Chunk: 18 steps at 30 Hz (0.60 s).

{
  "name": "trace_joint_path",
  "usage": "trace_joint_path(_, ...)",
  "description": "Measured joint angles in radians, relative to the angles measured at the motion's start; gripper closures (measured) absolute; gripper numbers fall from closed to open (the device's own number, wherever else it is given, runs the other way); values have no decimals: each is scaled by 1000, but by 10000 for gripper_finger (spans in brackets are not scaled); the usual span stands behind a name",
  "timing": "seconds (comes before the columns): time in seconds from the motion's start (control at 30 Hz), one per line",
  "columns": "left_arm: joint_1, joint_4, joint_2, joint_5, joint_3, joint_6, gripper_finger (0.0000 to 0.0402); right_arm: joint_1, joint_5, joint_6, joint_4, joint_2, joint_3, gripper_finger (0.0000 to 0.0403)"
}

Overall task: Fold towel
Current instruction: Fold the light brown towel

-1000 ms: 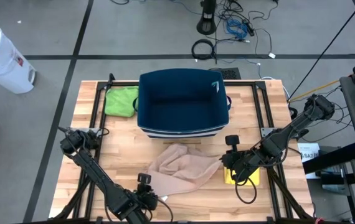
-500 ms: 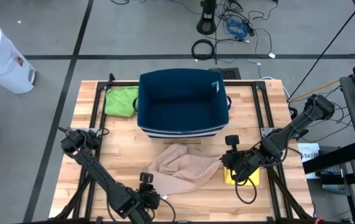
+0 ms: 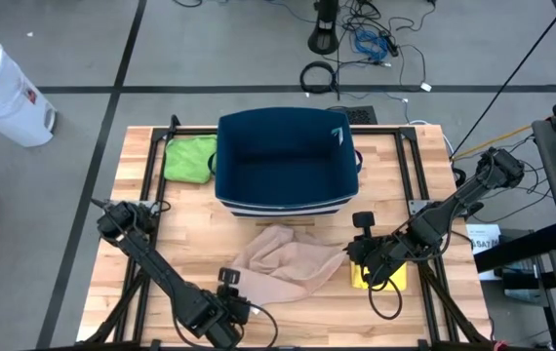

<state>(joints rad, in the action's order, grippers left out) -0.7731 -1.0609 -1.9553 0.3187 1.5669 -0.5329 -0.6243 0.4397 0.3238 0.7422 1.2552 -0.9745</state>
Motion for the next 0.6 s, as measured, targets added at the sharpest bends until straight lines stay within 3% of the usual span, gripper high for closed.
trace_joint_path(0.23, 0, -33, -5, 2, 0, -1, 308, 0, 0, -3, -1, 0, 0, 403)
trace_joint_path(0.6, 0, 22, -7, 4, -49, 0, 361, 0, 0, 1, -1, 0, 0, 403)
